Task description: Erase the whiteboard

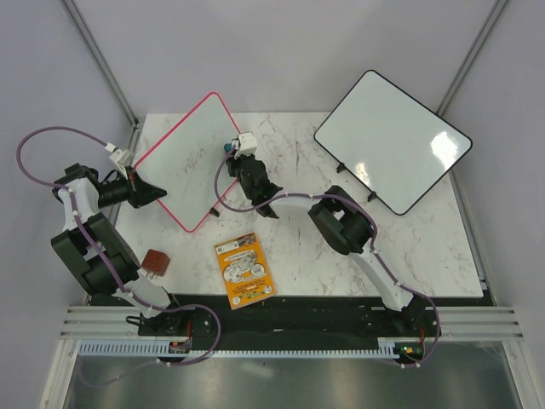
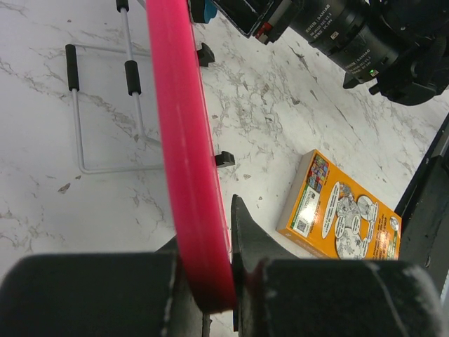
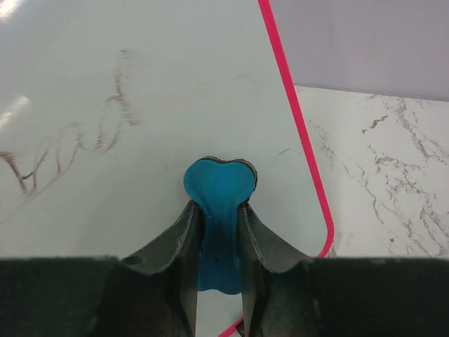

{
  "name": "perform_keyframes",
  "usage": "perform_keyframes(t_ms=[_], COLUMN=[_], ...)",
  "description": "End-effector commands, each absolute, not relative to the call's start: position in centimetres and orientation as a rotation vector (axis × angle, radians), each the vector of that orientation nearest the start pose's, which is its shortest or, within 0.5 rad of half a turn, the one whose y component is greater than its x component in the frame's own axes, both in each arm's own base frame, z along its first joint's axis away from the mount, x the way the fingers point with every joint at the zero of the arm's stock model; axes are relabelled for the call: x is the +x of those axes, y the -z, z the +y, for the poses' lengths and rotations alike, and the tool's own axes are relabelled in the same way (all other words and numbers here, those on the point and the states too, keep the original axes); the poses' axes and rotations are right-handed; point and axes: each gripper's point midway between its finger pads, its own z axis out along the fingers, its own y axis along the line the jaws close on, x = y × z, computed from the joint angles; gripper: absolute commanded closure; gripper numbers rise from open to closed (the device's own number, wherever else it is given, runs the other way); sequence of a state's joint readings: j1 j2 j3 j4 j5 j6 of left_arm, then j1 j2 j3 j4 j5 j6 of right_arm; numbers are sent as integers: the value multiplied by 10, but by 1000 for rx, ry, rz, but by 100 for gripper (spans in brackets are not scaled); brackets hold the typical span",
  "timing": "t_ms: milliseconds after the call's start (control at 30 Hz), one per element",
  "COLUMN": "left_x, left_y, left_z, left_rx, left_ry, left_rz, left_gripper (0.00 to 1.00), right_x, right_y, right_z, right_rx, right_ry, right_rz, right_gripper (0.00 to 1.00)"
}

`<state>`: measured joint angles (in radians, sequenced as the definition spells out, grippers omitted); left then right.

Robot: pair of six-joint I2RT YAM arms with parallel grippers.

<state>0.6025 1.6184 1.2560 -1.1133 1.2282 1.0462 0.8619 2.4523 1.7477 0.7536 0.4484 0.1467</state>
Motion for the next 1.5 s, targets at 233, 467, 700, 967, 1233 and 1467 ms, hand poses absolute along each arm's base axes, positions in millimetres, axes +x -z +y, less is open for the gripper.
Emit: perform_keyframes(t_ms=[233,467,700,967,1233,1467], left_x=[305,305,307,307,306,303], left_y=[-186,-187,-186,-185,-183,-187], left_z=[10,9,8,9,9,8], left_rx=[641,636,617,623,625,638], left_ry=[896,906,934,925,921,903], left_rz=[1926,1916,1908,1915,1922,1924], left_gripper=[98,98,98,98,98,98], right_x=[427,370,300,277,373,456], right_y=[-177,-170,-159,-162,-163,-177], right_z=[590,622,645,651,618,558], right_rx=[-568,-770,-1006,-1049,-778,-532], right_ry=[-816,-826,-914,-971,-779,-594], right_rz=[1412,1378,1304,1294,1394,1411], right_gripper=[100,100,100,100,100,100])
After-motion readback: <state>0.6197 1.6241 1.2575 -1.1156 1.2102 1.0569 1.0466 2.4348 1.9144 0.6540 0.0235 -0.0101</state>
